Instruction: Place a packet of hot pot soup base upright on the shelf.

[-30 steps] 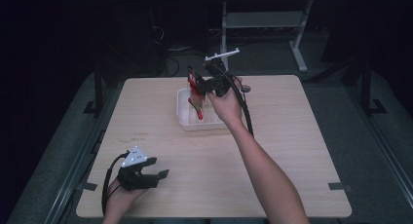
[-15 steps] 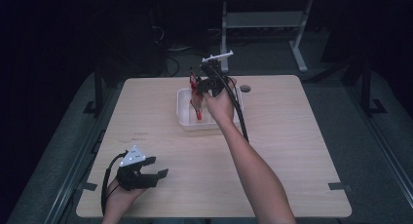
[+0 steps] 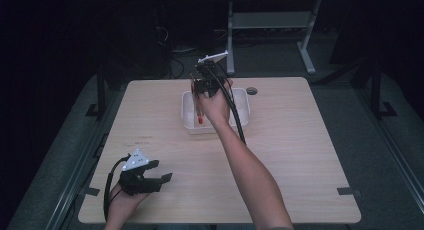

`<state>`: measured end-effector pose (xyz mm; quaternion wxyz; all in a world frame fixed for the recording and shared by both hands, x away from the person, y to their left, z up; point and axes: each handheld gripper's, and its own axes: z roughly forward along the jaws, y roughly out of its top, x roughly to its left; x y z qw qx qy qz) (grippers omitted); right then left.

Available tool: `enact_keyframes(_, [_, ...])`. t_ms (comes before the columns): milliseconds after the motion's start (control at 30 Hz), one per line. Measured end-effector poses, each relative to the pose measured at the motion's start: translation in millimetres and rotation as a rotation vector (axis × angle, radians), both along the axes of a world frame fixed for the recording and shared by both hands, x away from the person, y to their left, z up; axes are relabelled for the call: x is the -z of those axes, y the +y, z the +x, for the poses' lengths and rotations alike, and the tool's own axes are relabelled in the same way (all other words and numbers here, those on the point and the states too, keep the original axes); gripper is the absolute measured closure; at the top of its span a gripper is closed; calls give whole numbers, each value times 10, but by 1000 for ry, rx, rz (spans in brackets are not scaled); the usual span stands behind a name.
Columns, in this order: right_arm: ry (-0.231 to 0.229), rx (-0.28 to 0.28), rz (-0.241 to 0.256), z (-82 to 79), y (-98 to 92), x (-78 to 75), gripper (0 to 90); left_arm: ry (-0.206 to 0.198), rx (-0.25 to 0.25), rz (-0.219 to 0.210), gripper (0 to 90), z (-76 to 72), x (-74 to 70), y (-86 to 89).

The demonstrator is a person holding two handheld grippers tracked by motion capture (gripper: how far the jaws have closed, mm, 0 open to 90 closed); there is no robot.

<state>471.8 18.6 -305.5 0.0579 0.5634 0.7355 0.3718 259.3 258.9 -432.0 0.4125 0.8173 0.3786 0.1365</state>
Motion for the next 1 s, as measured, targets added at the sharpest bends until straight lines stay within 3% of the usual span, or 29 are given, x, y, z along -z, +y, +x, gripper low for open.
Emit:
enact_keyframes(333, [7,32,28,52,75,112,892,-2,-6,-4,287,4,0,9])
enact_keyframes(633, [-19,19,0,29,121,198,891,-3,-11,-5,280,4,3,5])
enact_keyframes(1000, [5,4,-3,3,76,338,890,1,-5,7,280,9,8,5])
